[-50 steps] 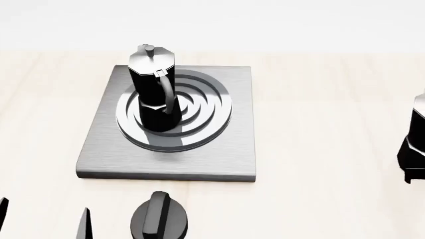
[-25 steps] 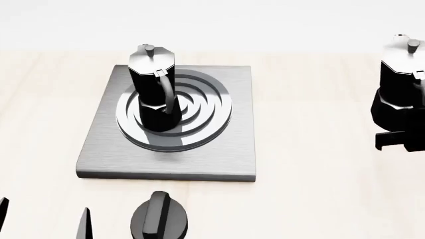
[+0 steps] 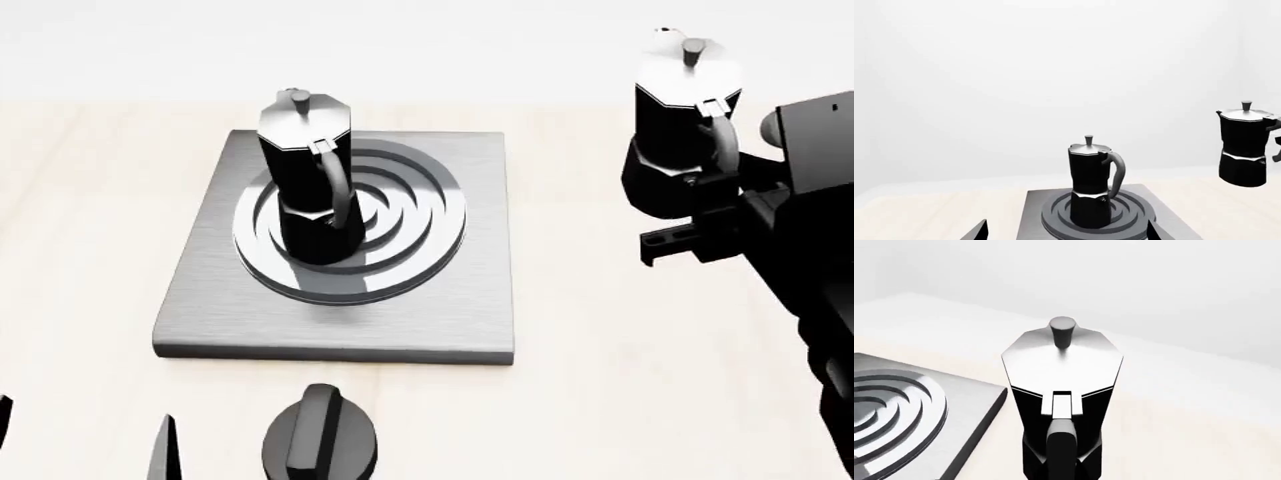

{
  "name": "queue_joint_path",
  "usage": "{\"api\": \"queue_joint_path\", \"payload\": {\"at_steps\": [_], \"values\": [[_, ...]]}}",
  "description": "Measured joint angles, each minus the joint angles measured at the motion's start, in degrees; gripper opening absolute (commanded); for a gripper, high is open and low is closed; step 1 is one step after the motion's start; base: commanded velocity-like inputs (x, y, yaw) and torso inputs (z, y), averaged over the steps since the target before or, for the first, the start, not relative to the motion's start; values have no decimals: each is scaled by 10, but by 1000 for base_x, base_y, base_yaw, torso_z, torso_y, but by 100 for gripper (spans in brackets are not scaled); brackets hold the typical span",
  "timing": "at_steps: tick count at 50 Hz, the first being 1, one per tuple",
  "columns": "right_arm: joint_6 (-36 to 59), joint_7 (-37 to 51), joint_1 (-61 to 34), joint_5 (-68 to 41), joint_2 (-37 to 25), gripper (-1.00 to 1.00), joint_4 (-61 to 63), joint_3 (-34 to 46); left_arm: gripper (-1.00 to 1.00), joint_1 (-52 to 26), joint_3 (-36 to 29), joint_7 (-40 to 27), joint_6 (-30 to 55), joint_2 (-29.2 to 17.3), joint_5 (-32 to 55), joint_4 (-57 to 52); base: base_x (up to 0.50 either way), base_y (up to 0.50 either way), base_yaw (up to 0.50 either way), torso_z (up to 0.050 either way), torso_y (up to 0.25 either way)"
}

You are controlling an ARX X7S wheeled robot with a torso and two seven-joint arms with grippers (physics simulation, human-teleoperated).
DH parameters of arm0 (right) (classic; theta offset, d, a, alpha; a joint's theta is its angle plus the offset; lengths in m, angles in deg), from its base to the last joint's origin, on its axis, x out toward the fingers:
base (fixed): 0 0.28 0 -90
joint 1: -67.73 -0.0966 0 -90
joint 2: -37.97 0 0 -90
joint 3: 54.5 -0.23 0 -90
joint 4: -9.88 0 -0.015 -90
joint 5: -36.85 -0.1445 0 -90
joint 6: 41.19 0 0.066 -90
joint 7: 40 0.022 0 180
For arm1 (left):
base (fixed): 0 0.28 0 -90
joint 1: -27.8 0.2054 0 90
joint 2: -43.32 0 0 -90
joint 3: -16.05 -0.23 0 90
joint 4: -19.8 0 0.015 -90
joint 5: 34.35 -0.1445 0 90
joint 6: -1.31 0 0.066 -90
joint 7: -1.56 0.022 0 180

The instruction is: Put both moka pots on the stove.

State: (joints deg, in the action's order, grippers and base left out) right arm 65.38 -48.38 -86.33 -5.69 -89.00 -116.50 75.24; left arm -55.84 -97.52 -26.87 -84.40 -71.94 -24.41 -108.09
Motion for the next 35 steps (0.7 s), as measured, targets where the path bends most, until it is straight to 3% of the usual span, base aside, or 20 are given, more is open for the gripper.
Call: {"api": "queue_joint_path", "payload": {"at_steps": [18,35], "values": [[-52,-23,-26,20,90,-100,-81,10,100,0,1,-2,-7,-2,1,6,0,0,0,0,1],[-143,-53,-61,40,198,-100,-251,6,100,0,-1,-8,9,-4,2,-11,0,0,0,0,1]]}}
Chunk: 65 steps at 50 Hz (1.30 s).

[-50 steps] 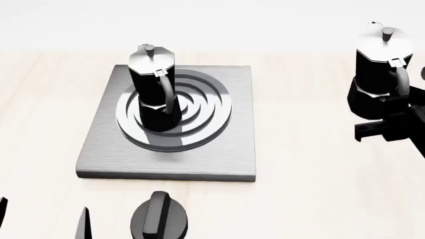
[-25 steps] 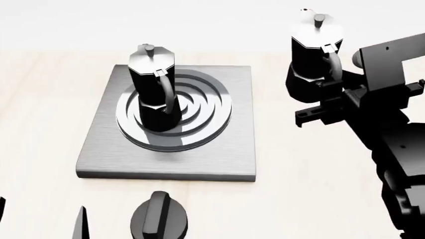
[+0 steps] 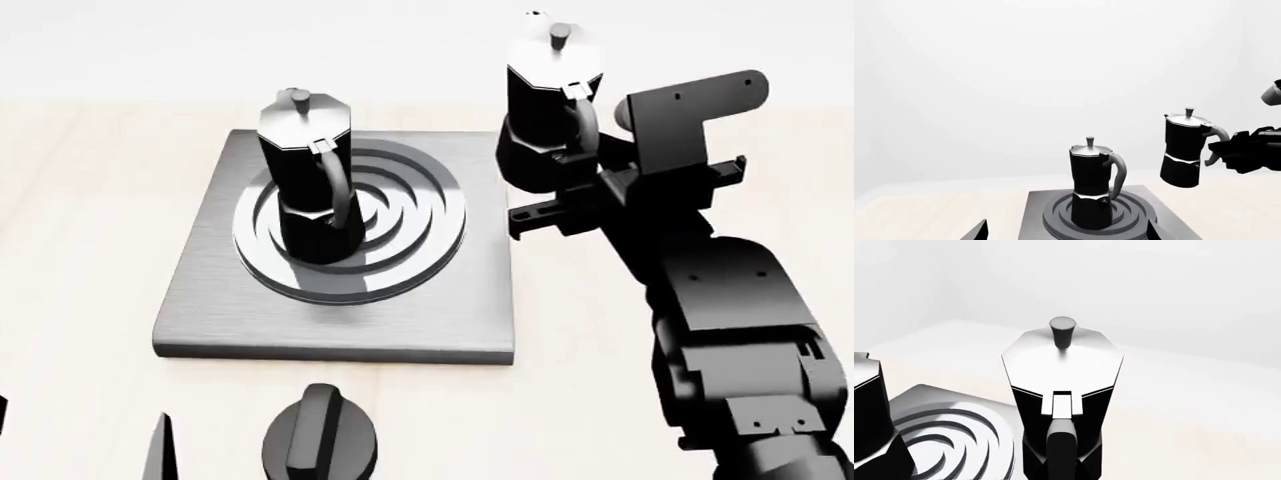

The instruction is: Put both moka pots on the stove.

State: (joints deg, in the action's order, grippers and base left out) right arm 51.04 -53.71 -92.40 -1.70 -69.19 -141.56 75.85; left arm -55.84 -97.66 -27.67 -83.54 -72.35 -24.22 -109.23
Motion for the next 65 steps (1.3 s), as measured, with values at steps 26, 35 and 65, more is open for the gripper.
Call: {"api": "queue_joint_path", "payload": {"at_steps": [26,35,65], "values": [[-54,-29,-18,115,120,-100,-136,-105,100,1,4,1,-21,-3,5,18,0,0,0,1,1],[-60,-34,-13,160,144,-100,-136,-142,100,2,5,1,-29,-4,6,23,0,0,0,0,1],[-86,-22,21,156,167,-100,-134,-141,100,3,5,-3,-33,-8,8,22,0,0,0,0,1]]}}
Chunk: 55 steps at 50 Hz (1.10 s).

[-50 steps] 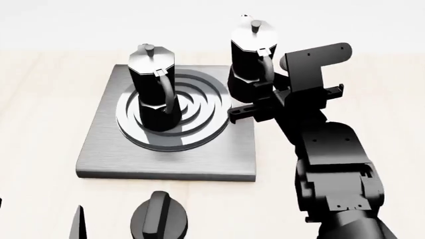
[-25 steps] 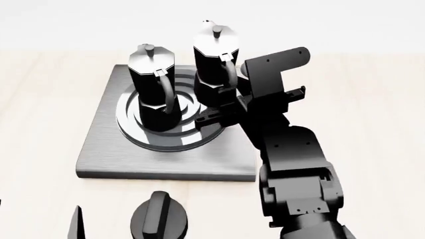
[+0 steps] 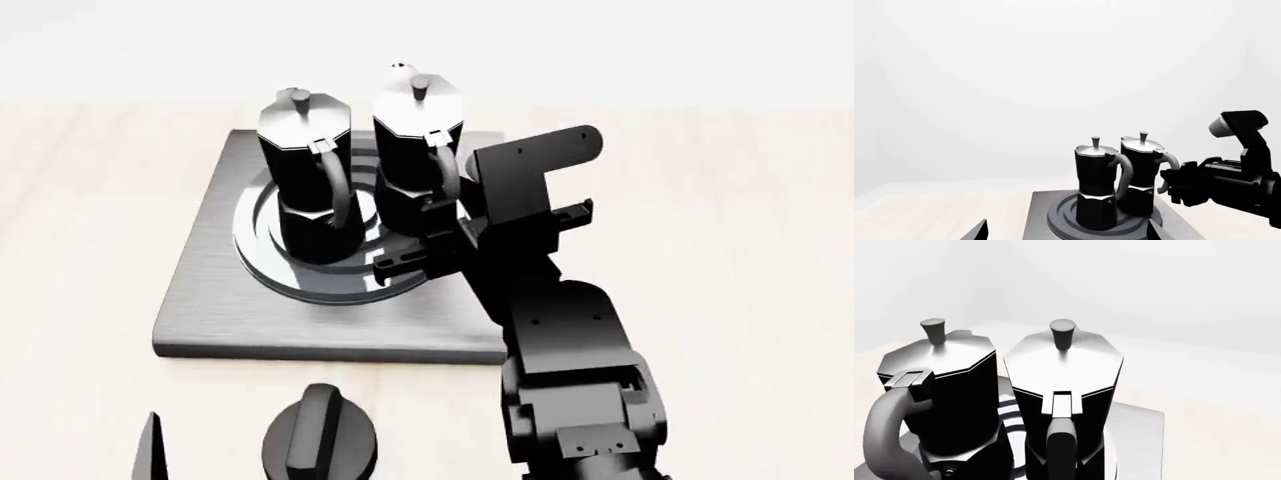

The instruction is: Put both moka pots on the stove.

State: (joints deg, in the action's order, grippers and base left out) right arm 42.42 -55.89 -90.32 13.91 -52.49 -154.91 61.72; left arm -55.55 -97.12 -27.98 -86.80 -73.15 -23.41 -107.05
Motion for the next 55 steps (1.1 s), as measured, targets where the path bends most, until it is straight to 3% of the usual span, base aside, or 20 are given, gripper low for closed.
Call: {"api": "queue_joint_path", "payload": {"at_steps": [9,10,28,44,55], "values": [[-4,5,4,-11,0,-100,4,9,100,-1,-1,-1,0,0,0,0,0,0,1,0,0],[-4,6,4,-12,0,100,4,11,100,-1,-1,-1,0,0,0,0,0,0,3,0,0],[-20,13,15,-46,-7,100,25,52,100,0,-4,-3,-2,-2,-1,0,0,0,0,0,0],[75,180,194,-93,-148,100,495,31,100,0,-7,-5,-1,-3,-2,-2,0,0,0,0,0],[98,298,300,-86,-226,100,749,8,100,0,-8,-6,-1,-3,-2,-2,0,0,0,0,0]]}}
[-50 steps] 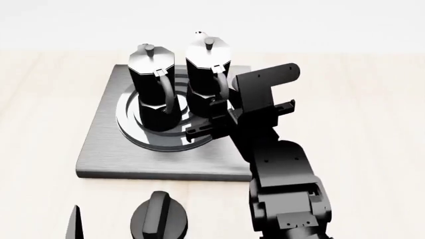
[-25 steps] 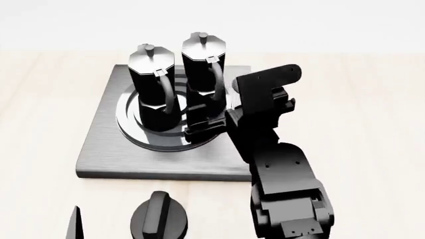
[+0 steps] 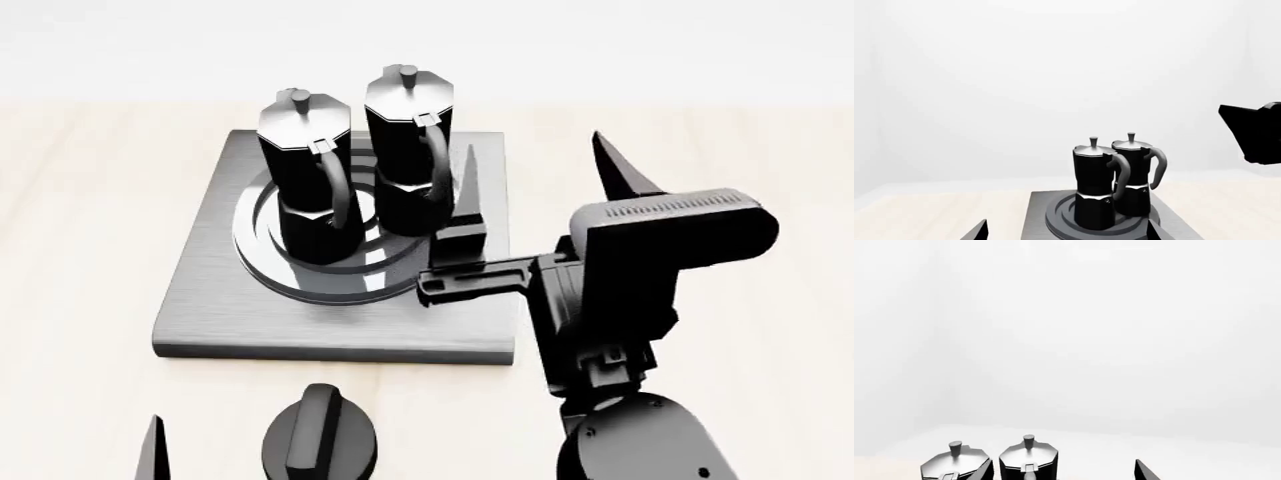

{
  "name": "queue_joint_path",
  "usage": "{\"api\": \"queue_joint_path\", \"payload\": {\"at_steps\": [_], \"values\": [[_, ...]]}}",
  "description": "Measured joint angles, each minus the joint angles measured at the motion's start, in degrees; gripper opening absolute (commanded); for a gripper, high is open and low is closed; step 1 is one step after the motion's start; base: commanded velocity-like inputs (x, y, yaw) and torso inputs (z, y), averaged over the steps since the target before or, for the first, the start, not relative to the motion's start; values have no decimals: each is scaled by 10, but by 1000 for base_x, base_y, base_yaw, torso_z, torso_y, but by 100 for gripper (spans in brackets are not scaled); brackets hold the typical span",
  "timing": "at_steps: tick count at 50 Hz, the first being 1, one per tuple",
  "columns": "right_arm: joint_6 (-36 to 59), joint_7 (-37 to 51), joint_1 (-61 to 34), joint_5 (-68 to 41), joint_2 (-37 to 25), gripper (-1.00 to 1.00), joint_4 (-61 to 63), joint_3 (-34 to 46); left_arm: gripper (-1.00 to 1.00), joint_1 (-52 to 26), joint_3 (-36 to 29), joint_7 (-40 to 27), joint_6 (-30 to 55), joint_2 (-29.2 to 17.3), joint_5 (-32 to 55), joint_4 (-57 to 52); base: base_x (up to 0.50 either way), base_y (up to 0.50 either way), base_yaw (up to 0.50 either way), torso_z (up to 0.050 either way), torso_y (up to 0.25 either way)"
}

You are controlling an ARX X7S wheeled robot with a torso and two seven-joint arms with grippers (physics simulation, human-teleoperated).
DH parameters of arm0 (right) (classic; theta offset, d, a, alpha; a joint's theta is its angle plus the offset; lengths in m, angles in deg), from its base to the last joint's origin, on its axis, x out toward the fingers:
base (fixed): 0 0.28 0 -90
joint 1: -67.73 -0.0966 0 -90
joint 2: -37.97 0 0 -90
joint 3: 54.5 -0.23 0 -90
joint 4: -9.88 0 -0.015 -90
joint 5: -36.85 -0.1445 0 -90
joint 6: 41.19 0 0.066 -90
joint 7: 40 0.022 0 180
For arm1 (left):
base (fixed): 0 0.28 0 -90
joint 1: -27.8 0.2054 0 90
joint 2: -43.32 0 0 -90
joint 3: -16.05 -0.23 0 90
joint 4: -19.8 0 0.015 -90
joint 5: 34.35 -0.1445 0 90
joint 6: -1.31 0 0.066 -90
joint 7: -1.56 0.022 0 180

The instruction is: Put both moka pots on the stove.

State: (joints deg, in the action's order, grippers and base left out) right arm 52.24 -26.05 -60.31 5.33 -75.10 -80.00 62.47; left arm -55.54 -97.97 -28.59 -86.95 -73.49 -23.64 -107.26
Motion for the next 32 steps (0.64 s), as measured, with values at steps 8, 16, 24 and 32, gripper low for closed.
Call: {"api": "queue_joint_path", "payload": {"at_steps": [8,16,24,32], "values": [[3,57,63,14,-41,100,121,-11,100,0,0,-1,-1,-1,0,0,0,0,0,0,0],[-6,91,119,21,-74,100,197,-24,100,0,-1,-2,-1,-2,1,-1,0,0,0,0,0],[-21,110,165,27,-98,100,234,-36,100,-1,-1,-3,-1,-3,1,-2,0,0,0,0,0],[-39,120,209,36,-116,100,249,-44,100,-1,-1,-5,0,-4,1,-3,0,0,0,0,0]]}}
